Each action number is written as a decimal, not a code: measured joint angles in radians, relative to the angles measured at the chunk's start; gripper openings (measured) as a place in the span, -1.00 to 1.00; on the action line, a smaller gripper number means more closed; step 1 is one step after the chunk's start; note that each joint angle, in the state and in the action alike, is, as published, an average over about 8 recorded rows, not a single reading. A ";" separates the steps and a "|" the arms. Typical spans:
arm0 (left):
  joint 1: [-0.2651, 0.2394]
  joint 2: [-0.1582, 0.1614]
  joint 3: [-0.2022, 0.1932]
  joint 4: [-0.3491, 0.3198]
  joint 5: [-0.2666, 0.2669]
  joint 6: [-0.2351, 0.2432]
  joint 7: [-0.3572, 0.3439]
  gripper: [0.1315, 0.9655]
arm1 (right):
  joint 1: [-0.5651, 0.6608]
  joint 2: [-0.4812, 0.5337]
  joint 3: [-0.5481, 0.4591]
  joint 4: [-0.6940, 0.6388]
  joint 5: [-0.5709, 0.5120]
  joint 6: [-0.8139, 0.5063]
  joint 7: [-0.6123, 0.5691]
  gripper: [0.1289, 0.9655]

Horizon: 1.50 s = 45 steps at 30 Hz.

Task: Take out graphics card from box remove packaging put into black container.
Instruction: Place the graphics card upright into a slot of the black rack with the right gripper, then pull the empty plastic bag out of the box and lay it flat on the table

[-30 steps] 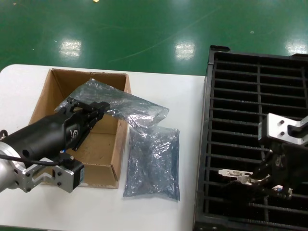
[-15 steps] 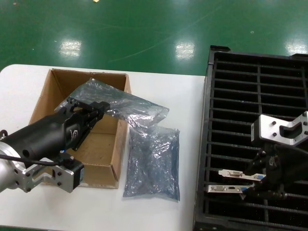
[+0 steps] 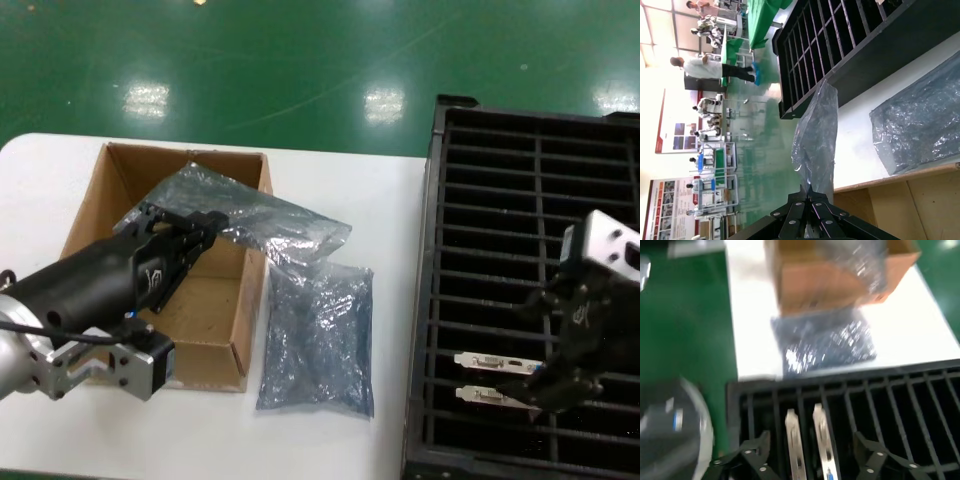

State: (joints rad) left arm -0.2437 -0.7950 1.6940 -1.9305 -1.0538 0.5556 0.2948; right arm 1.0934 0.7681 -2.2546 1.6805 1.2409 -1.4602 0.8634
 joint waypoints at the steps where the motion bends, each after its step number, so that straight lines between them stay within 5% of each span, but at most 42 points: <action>1: 0.000 0.000 0.000 0.000 0.000 0.000 0.000 -0.98 | -0.027 0.009 0.028 0.005 0.010 0.029 0.010 -0.09; 11: 0.000 0.000 0.000 0.000 0.000 0.000 0.000 -0.98 | -0.423 0.077 0.382 0.077 0.090 0.441 0.060 0.45; 15: 0.000 0.000 0.000 0.000 0.000 0.000 0.000 -0.98 | -0.571 0.080 0.490 0.104 0.085 0.587 0.052 0.45; 27: -0.013 0.006 -0.002 -0.007 -0.004 0.033 -0.038 -0.98 | -0.782 0.076 0.632 0.120 0.085 0.772 0.007 0.85; 32: -0.095 0.064 -0.016 0.005 -0.055 0.214 -0.229 -0.98 | -0.783 0.076 0.632 0.120 0.085 0.772 0.006 0.97; 37: -0.215 0.187 -0.051 0.081 -0.112 0.463 -0.480 -0.98 | -0.783 0.076 0.632 0.120 0.085 0.772 0.006 0.98; 40: -0.271 0.284 -0.090 0.136 -0.071 0.607 -0.623 -0.98 | -0.783 0.076 0.632 0.120 0.085 0.772 0.006 1.00; 45: -0.335 0.425 -0.142 0.235 0.089 0.787 -0.863 -0.98 | -0.783 0.076 0.632 0.120 0.085 0.772 0.006 1.00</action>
State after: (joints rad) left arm -0.5788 -0.3696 1.5519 -1.6957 -0.9653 1.3430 -0.5683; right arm 0.3102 0.8445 -1.6225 1.8009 1.3262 -0.6878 0.8695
